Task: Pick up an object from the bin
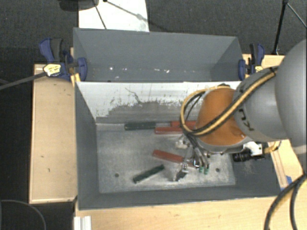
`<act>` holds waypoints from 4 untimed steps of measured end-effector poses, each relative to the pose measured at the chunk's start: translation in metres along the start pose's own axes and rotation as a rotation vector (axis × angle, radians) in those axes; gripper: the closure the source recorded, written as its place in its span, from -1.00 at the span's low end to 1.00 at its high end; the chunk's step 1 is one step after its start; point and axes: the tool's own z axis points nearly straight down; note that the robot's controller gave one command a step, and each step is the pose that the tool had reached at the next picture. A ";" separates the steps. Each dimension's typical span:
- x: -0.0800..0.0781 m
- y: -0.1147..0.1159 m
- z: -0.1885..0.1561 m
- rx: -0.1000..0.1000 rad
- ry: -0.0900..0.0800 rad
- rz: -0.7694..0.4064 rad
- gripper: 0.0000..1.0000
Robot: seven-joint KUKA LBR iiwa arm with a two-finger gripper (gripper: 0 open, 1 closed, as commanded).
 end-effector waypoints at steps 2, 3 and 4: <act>-0.002 -0.012 0.002 -0.003 -0.008 -0.107 1.00; -0.002 -0.012 0.001 -0.002 -0.007 -0.107 1.00; 0.000 -0.013 -0.004 0.000 0.002 -0.107 1.00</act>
Offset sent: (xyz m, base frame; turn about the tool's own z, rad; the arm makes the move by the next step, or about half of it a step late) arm 0.0000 0.0000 0.0000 0.0000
